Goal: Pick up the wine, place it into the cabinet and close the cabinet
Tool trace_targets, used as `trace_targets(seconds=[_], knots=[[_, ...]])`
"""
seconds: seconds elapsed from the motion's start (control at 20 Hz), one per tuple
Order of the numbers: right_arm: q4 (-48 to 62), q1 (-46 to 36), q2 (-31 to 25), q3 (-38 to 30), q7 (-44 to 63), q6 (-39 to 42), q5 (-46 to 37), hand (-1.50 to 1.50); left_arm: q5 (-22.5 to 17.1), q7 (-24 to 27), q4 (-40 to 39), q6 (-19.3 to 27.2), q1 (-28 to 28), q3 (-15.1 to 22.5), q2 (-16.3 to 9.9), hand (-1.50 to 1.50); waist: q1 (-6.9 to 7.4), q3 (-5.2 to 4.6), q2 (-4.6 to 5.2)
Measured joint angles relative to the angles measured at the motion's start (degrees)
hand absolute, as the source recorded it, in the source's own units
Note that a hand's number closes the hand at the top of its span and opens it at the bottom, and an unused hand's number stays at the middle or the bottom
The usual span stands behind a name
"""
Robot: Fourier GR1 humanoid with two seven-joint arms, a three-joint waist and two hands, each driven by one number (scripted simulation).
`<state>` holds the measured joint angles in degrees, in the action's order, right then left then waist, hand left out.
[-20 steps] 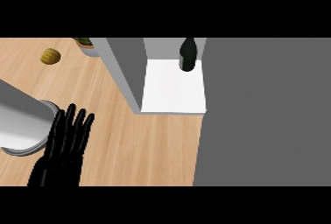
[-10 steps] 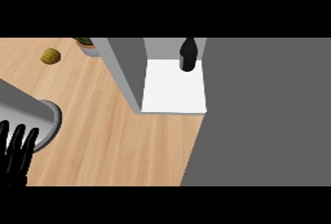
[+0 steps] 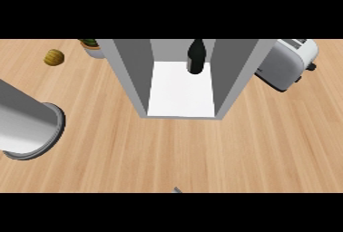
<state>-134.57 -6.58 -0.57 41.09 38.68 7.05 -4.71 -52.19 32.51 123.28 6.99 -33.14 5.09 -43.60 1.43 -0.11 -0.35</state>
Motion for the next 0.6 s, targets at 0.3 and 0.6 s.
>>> trace_targets(seconds=[0.3,0.6], knots=[[9.0,-15.9,0.3,3.2,2.5,-11.9,-3.1,1.5,-3.7,-1.5,-1.7,-7.0,-2.3,-7.1,-1.5,-1.5,0.25,0.03,0.12],[21.3,-29.4,0.3,0.3,1.6,-19.8,-0.5,1.5,-5.3,-2.9,-2.9,-12.3,-4.0,-11.2,-0.9,-1.5,0.42,0.08,0.23]])
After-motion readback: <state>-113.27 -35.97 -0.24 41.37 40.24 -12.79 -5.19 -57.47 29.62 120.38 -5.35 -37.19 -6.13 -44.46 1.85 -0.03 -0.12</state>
